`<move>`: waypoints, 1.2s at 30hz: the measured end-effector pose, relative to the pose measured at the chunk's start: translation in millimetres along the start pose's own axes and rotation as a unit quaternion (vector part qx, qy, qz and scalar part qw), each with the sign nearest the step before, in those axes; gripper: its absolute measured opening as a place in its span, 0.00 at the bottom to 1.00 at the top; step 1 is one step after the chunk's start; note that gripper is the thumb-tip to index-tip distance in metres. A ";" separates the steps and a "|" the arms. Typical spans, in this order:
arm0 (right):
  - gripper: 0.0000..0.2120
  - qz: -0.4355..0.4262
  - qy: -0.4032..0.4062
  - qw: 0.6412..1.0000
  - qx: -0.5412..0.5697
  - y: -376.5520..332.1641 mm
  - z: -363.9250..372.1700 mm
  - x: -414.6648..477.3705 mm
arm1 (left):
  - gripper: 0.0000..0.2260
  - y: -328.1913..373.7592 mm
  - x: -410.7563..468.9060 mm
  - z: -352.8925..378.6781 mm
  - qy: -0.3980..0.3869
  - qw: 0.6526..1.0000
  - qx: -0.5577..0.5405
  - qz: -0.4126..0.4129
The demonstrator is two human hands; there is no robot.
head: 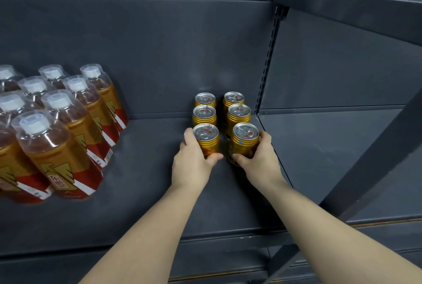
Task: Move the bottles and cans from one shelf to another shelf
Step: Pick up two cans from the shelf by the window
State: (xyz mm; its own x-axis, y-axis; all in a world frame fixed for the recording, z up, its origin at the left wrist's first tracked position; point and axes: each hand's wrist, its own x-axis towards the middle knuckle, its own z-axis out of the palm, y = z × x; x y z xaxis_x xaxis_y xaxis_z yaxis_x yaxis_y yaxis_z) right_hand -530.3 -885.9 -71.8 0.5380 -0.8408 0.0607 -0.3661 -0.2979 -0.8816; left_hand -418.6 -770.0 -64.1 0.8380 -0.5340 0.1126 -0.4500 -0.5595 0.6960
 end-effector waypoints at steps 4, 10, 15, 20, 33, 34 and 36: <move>0.42 0.001 0.021 0.999 -0.046 -1.8 7.8 4.6 | 0.43 -2.6 0.2 -2.2 -0.017 1.000 -0.015 0.003; 0.38 0.011 -0.007 1.000 -0.017 -1.6 5.4 3.5 | 0.39 -5.5 0.8 0.2 -0.005 1.000 -0.025 0.010; 0.42 0.020 0.029 0.997 -0.074 -5.2 10.9 12.7 | 0.38 -3.3 7.8 0.3 -0.005 1.000 -0.023 0.009; 0.40 0.019 0.033 0.998 -0.045 -5.4 13.5 13.0 | 0.39 -4.7 12.7 3.5 0.000 1.000 -0.008 0.009; 0.35 0.020 0.011 0.999 -0.027 -8.7 10.4 14.5 | 0.41 -9.2 14.6 6.0 -0.004 0.999 0.038 0.025; 0.35 0.020 0.009 0.999 -0.030 -8.6 9.9 14.0 | 0.41 -9.3 14.5 6.2 -0.003 0.999 0.037 0.024; 0.35 0.022 0.007 0.999 -0.036 -7.9 9.6 14.0 | 0.42 -9.0 14.2 6.4 -0.001 0.999 0.037 0.022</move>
State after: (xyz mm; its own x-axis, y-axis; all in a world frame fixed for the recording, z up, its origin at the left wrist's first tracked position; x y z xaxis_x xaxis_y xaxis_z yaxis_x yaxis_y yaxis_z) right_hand -512.6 -891.0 -68.5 0.5101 -0.8596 0.0299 -0.4433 -0.2926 -0.8473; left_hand -404.6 -776.6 -73.4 0.8164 -0.5600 0.1408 -0.5081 -0.5807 0.6361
